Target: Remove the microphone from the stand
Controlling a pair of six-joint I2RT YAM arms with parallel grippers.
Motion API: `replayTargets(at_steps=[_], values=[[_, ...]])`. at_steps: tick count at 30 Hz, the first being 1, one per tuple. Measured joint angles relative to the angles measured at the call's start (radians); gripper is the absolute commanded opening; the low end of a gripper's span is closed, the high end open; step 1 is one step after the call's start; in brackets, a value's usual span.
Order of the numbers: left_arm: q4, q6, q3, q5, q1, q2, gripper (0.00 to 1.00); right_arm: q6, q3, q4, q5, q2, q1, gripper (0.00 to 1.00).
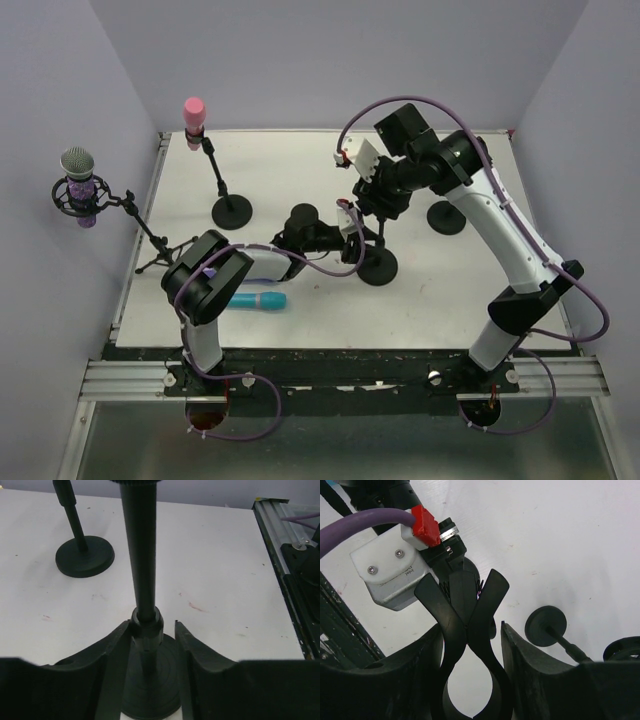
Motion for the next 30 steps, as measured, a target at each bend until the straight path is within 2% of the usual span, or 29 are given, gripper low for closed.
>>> replayTargets(at_steps=[4, 6, 11, 12, 13, 18, 22, 28, 30], values=[[0.077, -0.043, 0.0, -0.026, -0.013, 0.038, 0.16, 0.017, 0.002, -0.013, 0.004, 0.002, -0.003, 0.38], [0.084, -0.055, -0.001, -0.04, -0.02, 0.04, 0.0, 0.024, 0.011, -0.017, 0.005, 0.006, -0.01, 0.37], [0.058, -0.036, -0.058, -0.098, -0.031, -0.018, 0.0, 0.06, 0.02, -0.024, -0.022, 0.01, -0.042, 0.33], [0.022, -0.009, -0.088, -0.122, -0.032, -0.057, 0.0, 0.073, 0.021, -0.025, -0.04, 0.011, -0.052, 0.29], [-0.012, 0.006, -0.109, -0.139, -0.032, -0.096, 0.0, 0.087, 0.021, -0.026, -0.064, 0.011, -0.066, 0.21], [-0.269, 0.167, -0.183, -0.329, -0.033, -0.33, 0.0, 0.163, 0.011, -0.019, -0.188, 0.009, -0.142, 0.01], [-0.366, 0.315, -0.211, -0.539, -0.076, -0.409, 0.0, 0.217, -0.062, -0.001, -0.245, 0.002, -0.177, 0.01], [-0.353, 0.478, -0.212, -0.759, -0.151, -0.392, 0.0, 0.303, -0.115, 0.007, -0.314, 0.005, -0.232, 0.01], [-0.375, 0.513, -0.201, -0.775, -0.151, -0.391, 0.44, 0.302, -0.121, 0.008, -0.325, 0.006, -0.236, 0.01]])
